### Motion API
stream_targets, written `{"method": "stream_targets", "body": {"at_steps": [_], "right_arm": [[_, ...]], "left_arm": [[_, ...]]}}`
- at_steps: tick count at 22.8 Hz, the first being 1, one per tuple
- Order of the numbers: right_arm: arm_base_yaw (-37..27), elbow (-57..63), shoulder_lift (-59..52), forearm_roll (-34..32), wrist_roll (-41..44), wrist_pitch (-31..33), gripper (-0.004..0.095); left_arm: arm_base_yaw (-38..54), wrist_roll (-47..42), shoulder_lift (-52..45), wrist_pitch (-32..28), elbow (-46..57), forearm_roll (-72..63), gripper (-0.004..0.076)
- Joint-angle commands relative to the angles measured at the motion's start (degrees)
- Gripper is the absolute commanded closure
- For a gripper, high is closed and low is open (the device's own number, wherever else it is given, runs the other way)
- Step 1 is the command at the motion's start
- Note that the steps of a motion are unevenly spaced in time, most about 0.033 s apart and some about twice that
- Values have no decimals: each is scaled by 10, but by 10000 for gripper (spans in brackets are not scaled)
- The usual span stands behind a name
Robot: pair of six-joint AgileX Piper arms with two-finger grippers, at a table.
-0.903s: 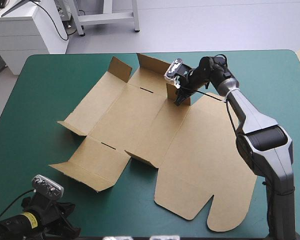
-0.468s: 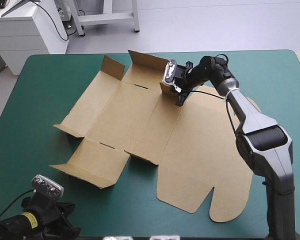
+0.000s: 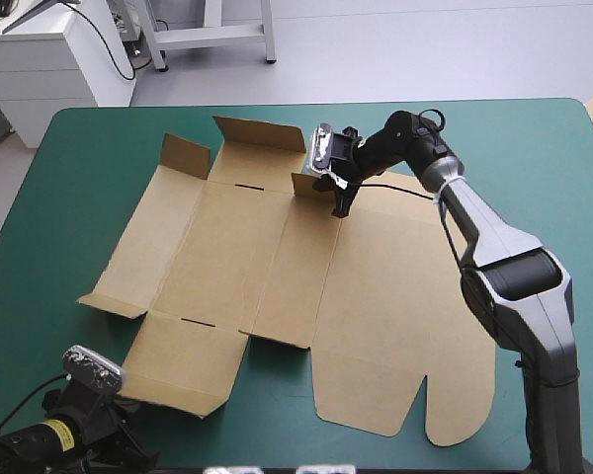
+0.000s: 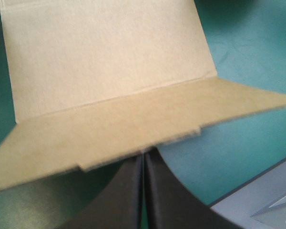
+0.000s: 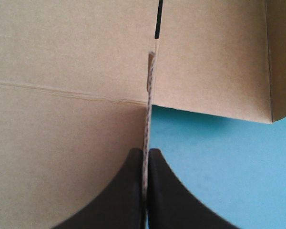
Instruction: Fold the box
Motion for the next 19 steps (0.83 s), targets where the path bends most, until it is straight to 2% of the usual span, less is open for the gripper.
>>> {"method": "stream_targets", "body": {"at_steps": [1, 9, 17, 19], "right_arm": [[23, -31, -40, 26, -14, -5, 929], [88, -72, -40, 25, -10, -5, 929], [94, -72, -37, 23, -10, -29, 929], [94, -72, -37, -2, -8, -30, 929]], "left_arm": [[-3, -1, 5, -24, -14, -8, 731], [-3, -1, 5, -24, -14, -8, 731], [-3, -1, 5, -24, -14, -8, 731], [-3, -1, 5, -24, -14, -8, 731]]}}
